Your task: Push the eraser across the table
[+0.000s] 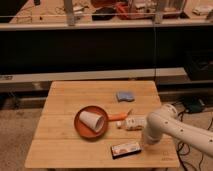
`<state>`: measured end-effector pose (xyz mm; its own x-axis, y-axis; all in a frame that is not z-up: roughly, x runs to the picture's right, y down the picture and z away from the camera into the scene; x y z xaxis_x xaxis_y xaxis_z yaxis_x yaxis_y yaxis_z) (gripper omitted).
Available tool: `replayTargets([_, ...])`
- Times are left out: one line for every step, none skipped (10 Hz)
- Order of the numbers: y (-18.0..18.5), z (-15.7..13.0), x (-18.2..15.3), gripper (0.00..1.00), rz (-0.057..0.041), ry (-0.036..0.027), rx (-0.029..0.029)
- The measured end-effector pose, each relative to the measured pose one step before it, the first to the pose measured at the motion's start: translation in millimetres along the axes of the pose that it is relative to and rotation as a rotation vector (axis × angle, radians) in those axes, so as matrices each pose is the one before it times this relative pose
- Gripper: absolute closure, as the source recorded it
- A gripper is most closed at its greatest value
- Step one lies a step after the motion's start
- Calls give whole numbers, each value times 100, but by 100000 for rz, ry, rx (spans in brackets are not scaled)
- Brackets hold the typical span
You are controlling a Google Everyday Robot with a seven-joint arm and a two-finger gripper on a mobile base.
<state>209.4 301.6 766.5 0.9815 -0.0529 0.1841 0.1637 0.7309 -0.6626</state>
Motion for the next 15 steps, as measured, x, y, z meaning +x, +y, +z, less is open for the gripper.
replayTargets([33,11,7,99,-242,329,118])
replayTargets([58,49,1,100,76,171,11])
replayTargets([-102,152,-154,100,-598,-199,605])
replayTargets([-150,203,-563,100,-1517,-77,207])
replayTargets([-324,334,-1306,100,-1490,11,600])
replayTargets([-325,182,-995,100,-1104,221,551])
replayTargets([-304,253,-1062,100,-1374,-116,660])
replayTargets([-79,80,-215,100,-430,-146,267])
replayTargets([19,-13,-4,100,20,-27,-62])
replayTargets([5,-52,0,100,-46,21,-19])
replayTargets([-32,17,-81,100,-372,97,-10])
replayTargets([-182,117,-343,100,-1193,207,353])
replayTargets([-167,309,-873,100,-1269,-647,-45])
replayTargets([-4,-48,251,100,57,619,331])
replayTargets([-133,151,-40,100,-776,620,330])
